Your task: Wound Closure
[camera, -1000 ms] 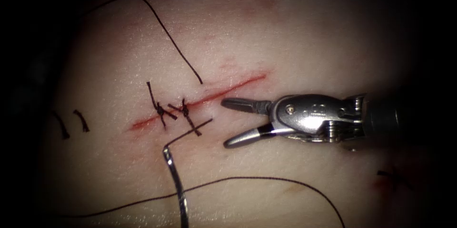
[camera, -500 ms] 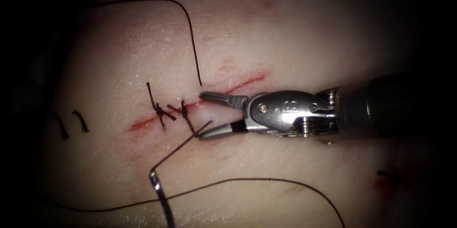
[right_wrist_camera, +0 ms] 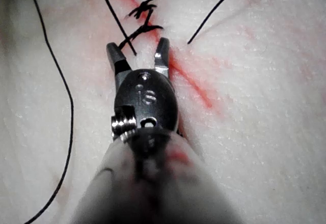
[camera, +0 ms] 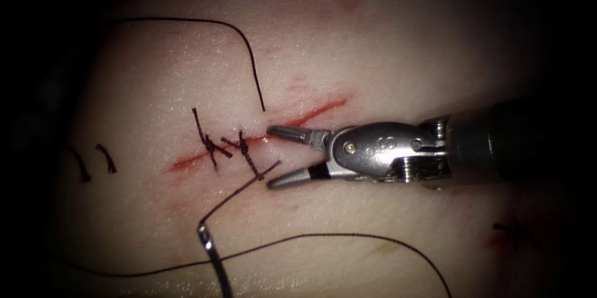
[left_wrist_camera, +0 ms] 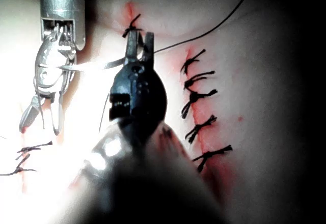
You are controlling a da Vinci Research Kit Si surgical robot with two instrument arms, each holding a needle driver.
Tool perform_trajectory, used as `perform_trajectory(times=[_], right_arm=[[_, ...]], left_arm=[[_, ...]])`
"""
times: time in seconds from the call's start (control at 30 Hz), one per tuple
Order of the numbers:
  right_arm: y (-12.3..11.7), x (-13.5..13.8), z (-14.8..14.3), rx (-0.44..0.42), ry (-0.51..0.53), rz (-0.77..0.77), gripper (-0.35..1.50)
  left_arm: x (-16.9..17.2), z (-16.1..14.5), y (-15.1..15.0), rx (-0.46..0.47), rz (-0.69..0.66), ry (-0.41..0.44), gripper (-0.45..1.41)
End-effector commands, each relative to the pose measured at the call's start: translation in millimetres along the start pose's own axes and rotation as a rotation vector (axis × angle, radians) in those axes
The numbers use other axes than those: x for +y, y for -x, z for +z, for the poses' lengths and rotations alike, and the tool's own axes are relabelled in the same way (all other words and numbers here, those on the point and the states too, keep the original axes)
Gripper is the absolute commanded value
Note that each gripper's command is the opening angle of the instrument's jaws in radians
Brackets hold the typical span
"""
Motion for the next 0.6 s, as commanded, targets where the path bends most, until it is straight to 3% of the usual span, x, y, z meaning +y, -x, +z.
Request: perform_trajectory(times=[0.03, 0.3, 0.47, 0.53, 0.6], right_arm=[[-0.4, -0.3, 0.7, 0.008, 0.000, -0.001, 0.76], [-0.7, -0.4, 0.7, 0.020, 0.006, -0.021, 0.86], [-0.3, -0.6, 0.9, 0.022, 0.001, -0.026, 0.64], [0.5, -0.8, 1.2, 0.021, -0.002, -0.034, 0.22], [0.8, -1.1, 1.1, 0.030, -0.012, -0.038, -0.35]], left_arm=[[-0.1, 0.6, 0.6, 0.001, 0.001, -0.001, -0.45], [0.0, 0.6, 0.1, 0.000, -0.001, -0.001, -0.45], [0.1, 0.5, 0.0, 0.000, -0.001, -0.001, -0.45], [0.2, 0.5, -0.4, 0.002, -0.003, 0.001, -0.45], [0.2, 0.4, -0.6, 0.002, 0.001, 0.001, -0.45]])
